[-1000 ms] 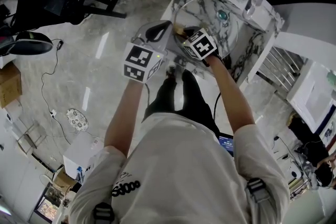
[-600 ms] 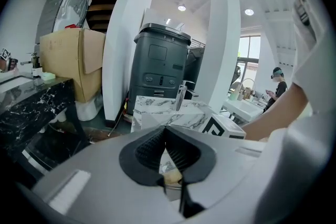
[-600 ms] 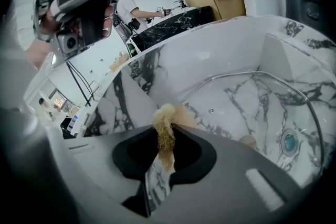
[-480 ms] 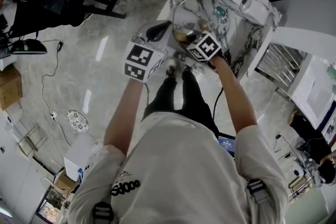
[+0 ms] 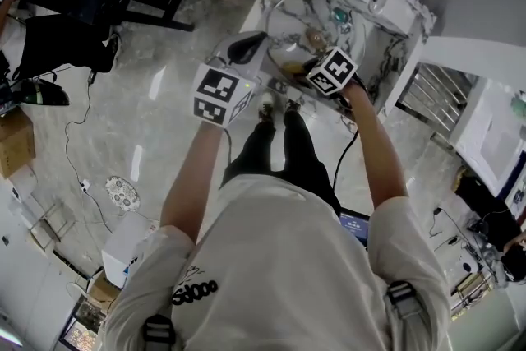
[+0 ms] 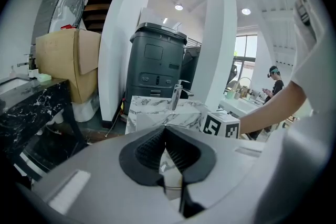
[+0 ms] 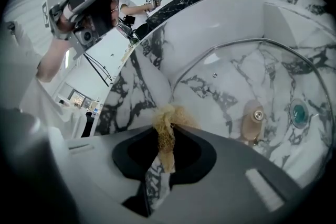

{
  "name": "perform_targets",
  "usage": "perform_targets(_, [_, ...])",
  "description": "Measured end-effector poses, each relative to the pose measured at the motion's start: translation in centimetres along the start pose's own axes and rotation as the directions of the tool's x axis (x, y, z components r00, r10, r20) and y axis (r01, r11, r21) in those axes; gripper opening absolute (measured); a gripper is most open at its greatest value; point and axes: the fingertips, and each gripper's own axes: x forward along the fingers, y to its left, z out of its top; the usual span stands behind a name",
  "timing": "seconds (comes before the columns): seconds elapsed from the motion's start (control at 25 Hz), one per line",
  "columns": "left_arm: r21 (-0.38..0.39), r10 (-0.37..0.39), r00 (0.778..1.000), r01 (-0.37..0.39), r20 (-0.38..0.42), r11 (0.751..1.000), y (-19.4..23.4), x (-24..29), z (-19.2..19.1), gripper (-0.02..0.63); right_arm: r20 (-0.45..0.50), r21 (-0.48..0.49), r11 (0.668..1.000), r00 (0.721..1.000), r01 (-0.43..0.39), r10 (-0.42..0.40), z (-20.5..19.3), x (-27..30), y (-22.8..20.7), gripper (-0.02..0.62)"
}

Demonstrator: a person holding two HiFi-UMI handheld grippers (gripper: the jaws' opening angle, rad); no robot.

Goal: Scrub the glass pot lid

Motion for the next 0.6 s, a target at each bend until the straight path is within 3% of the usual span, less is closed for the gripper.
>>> perform_targets(0.4, [0.015, -0.046, 0.999, 0.046, 0.003, 0.999, -1.1, 1.4, 0.8, 0.011, -0.141, -0.026, 0.999, 0.989, 0.043, -0.046, -4.8, -2.1, 0.0, 0.052])
perform_targets(0.6, [0.027, -0.079, 0.997, 0.079, 0.003, 0.996, -2.0, 2.6, 1.4, 0.011, -0.158, 0.047, 0.994, 0.983, 0.102, -0.094, -6.4, -3.6, -1.5, 0.052])
